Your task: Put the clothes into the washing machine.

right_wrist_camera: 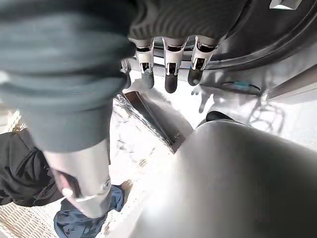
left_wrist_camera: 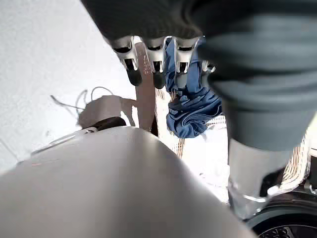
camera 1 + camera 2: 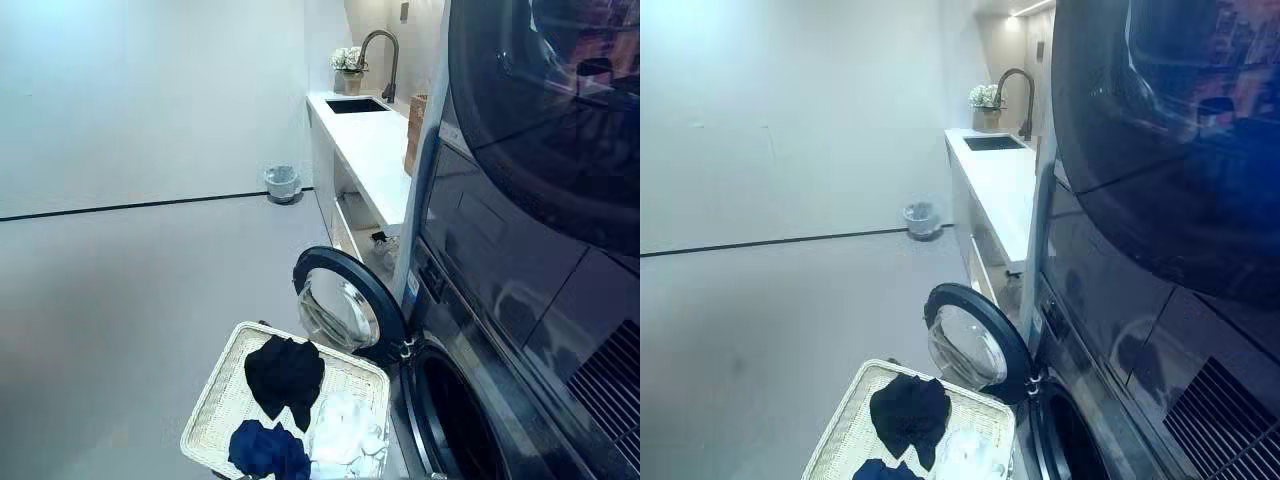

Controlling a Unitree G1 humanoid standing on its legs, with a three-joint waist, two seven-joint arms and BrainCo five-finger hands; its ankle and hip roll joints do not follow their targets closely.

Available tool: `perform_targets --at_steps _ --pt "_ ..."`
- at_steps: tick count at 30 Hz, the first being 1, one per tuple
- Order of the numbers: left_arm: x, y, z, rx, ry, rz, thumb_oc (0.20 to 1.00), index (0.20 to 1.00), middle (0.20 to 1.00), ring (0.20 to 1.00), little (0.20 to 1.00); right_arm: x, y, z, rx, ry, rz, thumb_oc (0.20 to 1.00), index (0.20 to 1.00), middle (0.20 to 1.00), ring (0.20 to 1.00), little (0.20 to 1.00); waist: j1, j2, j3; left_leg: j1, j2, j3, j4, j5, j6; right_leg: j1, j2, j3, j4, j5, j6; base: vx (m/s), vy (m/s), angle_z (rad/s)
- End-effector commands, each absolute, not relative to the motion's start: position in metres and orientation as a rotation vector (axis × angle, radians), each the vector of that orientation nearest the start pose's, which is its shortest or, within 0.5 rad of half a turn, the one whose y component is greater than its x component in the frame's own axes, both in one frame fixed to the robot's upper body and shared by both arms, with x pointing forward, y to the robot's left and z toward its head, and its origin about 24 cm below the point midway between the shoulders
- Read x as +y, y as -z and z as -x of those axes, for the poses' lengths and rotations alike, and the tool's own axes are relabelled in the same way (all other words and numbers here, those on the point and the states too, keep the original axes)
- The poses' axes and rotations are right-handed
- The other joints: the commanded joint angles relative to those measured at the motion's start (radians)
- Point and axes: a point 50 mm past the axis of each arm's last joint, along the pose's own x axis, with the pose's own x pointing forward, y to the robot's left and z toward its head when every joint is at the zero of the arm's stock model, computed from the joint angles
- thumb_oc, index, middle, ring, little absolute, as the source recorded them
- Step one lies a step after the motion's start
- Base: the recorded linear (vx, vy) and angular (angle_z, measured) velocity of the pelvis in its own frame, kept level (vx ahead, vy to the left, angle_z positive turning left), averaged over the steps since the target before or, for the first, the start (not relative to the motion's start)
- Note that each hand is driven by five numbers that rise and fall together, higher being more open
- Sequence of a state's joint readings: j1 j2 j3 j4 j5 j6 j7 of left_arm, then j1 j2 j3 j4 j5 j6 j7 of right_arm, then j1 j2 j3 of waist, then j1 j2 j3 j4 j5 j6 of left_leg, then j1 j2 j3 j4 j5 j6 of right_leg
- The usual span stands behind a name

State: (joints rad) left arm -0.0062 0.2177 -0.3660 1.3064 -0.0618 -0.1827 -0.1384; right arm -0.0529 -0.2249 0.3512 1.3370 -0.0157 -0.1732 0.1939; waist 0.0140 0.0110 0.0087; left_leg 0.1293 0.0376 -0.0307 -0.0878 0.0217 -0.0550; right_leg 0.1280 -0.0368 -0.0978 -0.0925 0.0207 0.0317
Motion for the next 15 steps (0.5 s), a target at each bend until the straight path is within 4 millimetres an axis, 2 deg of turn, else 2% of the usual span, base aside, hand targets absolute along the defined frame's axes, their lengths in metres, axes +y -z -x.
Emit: perform_targets --at_steps 1,15 --pt "0.1734 0.1663 -0.1015 1.123 0.321 -0.181 1.0 1.0 1.0 1.0 1.0 -0.1852 0.1616 -0.1153 1.107 -0.438 0.332 1.0 1.0 1.0 1.0 1.0 0.007 -0.037 0.019 -0.018 -0.088 0.01 0.003 -0.01 0.074 -0.029 0.004 0.012 0.018 0.054 0.021 0.7 -0.184 0.58" --pt "0.1774 0.1665 -0.1011 1.124 0.27 -0.201 1.0 1.0 1.0 1.0 1.0 -0.185 0.1616 -0.1148 1.105 -0.435 0.324 1.0 1.0 1.0 1.0 1.0 0.01 -0.039 0.021 -0.024 -0.091 0.011 0.002 0.004 0.075 -0.036 0.002 0.009 0.019 0.063 0.02 0.0 0.001 0.0"
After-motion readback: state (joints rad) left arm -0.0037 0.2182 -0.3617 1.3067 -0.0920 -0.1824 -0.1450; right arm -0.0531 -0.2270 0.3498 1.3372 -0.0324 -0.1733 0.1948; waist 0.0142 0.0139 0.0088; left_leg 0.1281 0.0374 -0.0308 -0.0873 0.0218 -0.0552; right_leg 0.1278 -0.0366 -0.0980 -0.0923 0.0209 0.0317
